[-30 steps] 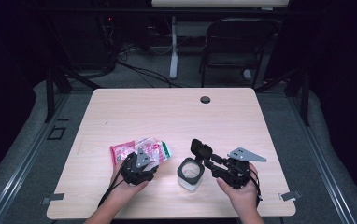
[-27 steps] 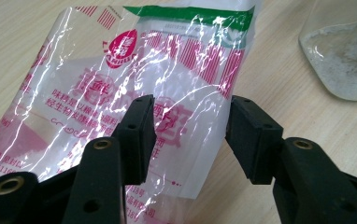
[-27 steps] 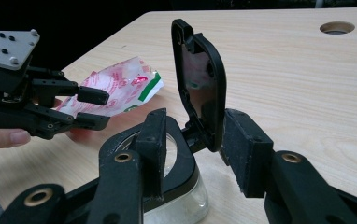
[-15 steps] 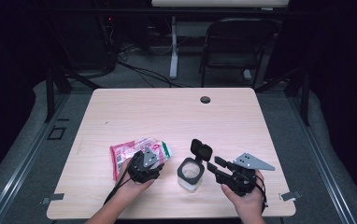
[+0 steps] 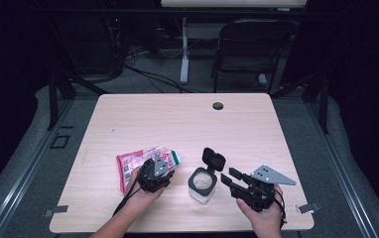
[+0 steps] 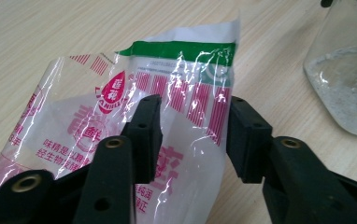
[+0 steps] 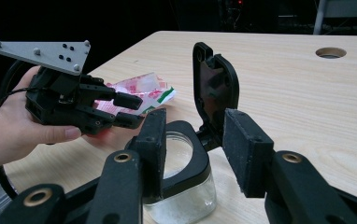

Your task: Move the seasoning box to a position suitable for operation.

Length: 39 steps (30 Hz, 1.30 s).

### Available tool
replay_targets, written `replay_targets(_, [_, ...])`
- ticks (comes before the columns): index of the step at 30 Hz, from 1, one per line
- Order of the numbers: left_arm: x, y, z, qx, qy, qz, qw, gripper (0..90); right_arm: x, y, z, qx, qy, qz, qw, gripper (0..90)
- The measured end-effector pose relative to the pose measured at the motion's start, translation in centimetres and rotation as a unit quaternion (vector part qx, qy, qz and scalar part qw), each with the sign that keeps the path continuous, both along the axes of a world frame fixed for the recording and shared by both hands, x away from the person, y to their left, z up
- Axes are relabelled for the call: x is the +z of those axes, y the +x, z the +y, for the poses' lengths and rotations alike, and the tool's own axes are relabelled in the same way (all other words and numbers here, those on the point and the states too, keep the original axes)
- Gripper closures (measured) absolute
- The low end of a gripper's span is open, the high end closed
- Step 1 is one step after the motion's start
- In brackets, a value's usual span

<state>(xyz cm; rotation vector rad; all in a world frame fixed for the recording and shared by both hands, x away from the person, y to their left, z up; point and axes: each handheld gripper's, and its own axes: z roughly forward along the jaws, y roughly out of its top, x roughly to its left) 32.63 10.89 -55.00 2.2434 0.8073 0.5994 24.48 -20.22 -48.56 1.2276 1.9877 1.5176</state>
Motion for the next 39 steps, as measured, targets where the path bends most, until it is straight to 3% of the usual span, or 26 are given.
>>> replay_targets(13, [0.4, 0.2, 1.0, -0.01, -0.038, 0.019, 0.999, 88.6, 0.2, 0.0, 0.2, 0.003, 0.001, -0.002, 1.0, 59.9])
replay_targets(19, [0.8, 0.6, 2.0, 0.001, -0.077, 0.036, 0.9963, 90.0, 0.2, 0.0, 0.4, 0.007, 0.0, -0.001, 1.0, 59.8])
replay_targets(35, [2.6, 0.1, 2.9, 0.006, -0.088, 0.016, 0.9959, 90.0, 0.0, 0.3, 0.8, 0.016, -0.002, 0.004, 0.9999, 59.8])
replay_targets(39, [3.8, -0.1, 3.7, 0.002, -0.08, -0.005, 0.9968, 90.0, -0.1, 0.4, 1.1, 0.02, -0.001, 0.004, 0.9998, 59.9])
